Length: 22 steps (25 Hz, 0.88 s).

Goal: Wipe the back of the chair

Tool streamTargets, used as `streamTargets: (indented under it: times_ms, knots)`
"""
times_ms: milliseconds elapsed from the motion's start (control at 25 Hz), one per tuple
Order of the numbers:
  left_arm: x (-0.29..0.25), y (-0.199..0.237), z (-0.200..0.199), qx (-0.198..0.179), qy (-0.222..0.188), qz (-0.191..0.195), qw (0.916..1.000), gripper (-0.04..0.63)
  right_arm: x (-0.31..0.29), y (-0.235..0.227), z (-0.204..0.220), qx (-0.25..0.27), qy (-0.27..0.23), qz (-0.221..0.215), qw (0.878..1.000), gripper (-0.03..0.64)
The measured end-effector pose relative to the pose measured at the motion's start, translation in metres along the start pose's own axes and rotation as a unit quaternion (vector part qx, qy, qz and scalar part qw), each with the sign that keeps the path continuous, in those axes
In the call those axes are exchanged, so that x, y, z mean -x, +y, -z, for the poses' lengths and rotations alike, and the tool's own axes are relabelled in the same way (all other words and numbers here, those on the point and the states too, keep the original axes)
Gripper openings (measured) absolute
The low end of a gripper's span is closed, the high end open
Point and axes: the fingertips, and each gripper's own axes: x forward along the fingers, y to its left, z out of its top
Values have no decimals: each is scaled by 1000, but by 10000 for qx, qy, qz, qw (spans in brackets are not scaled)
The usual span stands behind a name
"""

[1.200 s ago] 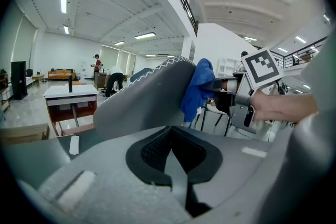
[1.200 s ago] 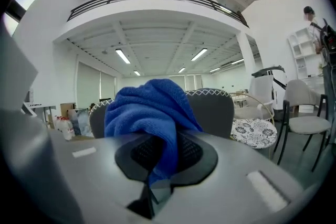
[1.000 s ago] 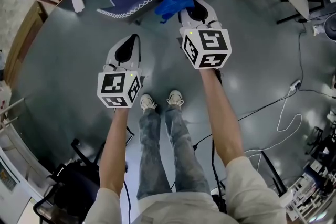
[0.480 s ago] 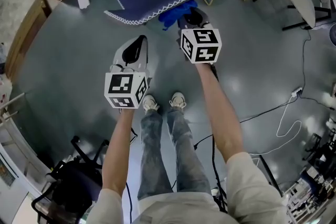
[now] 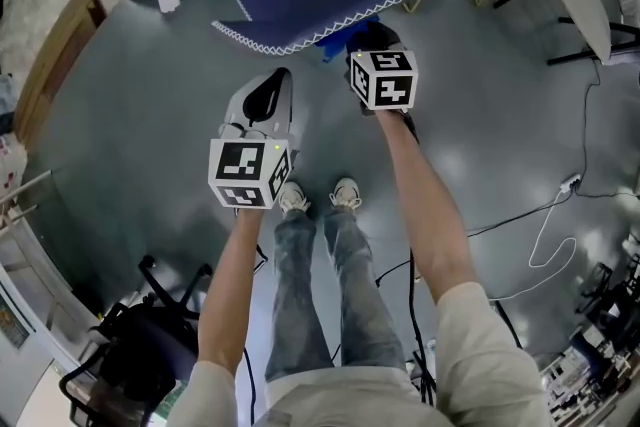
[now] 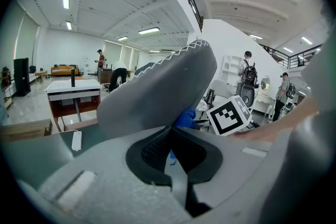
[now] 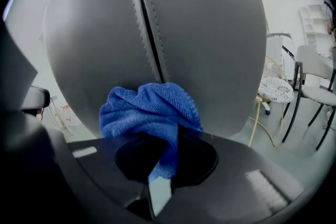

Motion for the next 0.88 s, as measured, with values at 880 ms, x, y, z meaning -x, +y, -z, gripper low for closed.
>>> streamTargets:
  times_ms: [880]
  knots:
    - [25, -14, 0, -46, -36, -58, 10000, 5, 105, 16, 4, 34, -495, 128, 9987, 41]
